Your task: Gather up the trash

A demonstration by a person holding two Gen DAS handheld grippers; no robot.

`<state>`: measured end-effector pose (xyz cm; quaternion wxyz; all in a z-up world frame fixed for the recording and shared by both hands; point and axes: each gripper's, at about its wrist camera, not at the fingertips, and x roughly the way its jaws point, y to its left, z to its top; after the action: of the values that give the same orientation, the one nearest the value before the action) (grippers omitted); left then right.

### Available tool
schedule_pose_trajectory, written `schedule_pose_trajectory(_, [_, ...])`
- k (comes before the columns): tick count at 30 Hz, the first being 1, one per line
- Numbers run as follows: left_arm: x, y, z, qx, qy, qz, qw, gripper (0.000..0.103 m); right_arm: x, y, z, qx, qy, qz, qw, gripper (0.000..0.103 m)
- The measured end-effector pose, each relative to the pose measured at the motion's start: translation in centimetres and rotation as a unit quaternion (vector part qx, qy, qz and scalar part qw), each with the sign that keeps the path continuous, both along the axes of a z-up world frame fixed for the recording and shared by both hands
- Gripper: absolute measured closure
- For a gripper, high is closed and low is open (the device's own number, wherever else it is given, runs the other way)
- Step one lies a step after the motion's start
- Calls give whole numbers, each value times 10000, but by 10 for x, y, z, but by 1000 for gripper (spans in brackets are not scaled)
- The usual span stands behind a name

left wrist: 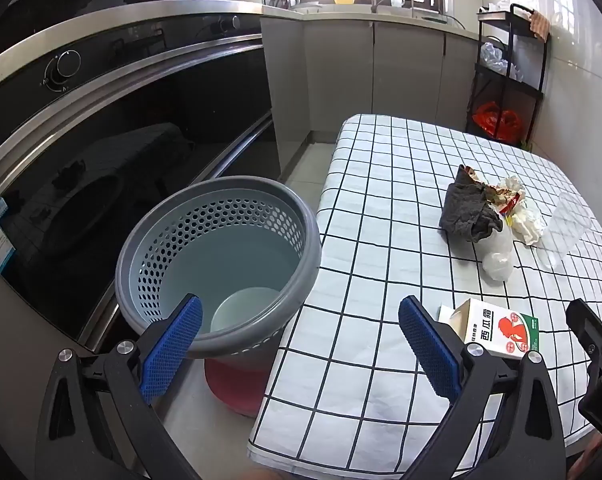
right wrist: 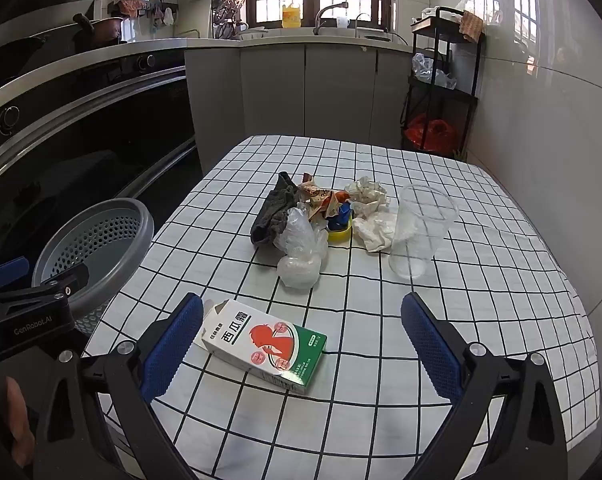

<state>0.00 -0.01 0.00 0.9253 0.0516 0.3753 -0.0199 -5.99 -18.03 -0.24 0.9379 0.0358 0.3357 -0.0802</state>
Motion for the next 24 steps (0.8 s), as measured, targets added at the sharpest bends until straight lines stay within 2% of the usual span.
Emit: schedule_pose_trajectory(24, [0,0,0,-9,7,1,10000,6,2,0,-1,2,13,9,10000,8])
